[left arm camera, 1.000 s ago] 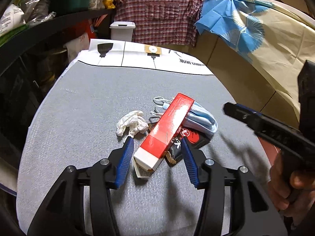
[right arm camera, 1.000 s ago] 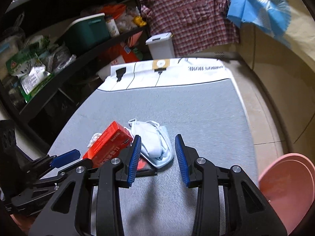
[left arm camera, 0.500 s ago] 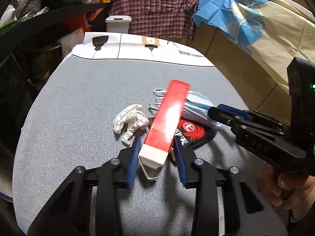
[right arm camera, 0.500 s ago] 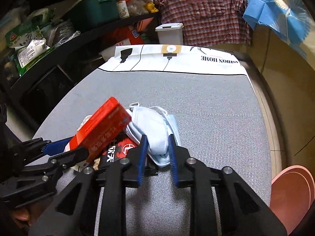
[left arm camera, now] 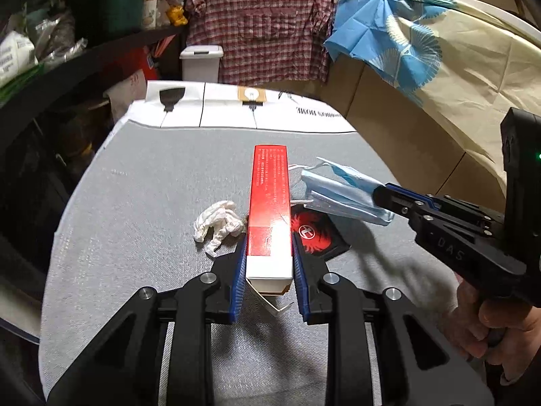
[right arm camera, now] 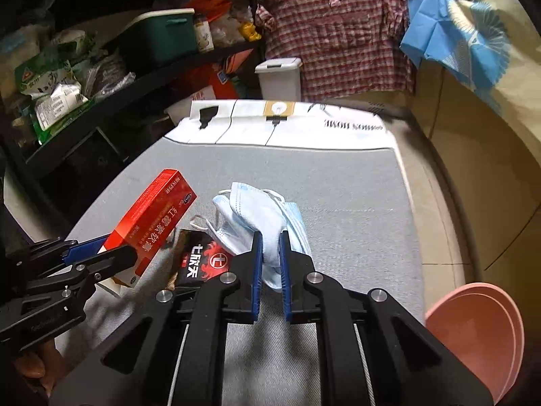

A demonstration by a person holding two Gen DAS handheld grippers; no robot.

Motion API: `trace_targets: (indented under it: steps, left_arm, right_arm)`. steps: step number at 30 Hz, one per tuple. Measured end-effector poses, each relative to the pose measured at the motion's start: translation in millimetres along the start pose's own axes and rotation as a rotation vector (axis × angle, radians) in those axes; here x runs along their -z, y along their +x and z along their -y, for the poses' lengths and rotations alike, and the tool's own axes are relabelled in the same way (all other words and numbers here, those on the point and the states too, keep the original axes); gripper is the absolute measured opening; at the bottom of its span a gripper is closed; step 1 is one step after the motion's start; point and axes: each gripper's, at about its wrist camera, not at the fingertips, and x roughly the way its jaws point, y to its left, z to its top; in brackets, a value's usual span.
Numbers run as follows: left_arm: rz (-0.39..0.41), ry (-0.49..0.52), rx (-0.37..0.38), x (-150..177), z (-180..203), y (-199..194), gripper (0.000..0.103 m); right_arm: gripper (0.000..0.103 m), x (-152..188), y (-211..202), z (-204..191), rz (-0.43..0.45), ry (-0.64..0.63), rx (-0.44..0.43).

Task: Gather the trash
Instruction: 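Carry the red box with the left tool while the right tool carries the face mask over the bucket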

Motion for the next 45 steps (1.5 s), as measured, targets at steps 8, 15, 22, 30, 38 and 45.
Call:
trace_targets:
  steps: [8, 15, 22, 30, 38, 45]
  left_arm:
    - [0.041, -0.008, -0.002, 4.2, 9.8, -27.9, 0.025]
    - [0.050, -0.007, 0.019, 10.4, 19.4, -46.6, 0.025]
    - [0.072, -0.012, 0.039, 19.0, 30.7, -70.5, 0.025]
    - [0.075, -0.009, 0.066, 37.8, 48.4, -84.7, 0.025]
    - [0.084, 0.045, 0.076, 50.9, 69.8, -89.7, 0.025]
    - [0.068, 0.066, 0.080, 56.7, 80.2, -82.5, 0.025]
  right_arm:
    - [0.010, 10.1, -45.0, 3.8, 0.050, 0.025, 0.046]
    - [0.010, 18.5, -79.5, 10.0, 0.068, 0.052, 0.063]
    - [0.010, 32.3, -121.8, 24.1, 0.070, 0.061, 0.103]
    - [0.010, 37.7, -184.3, 48.9, 0.123, 0.065, 0.143]
    - [0.010, 67.1, -219.3, 81.2, 0.136, 0.073, 0.201]
    - [0.010, 80.1, -223.2, 106.2, 0.156, 0.153, 0.233]
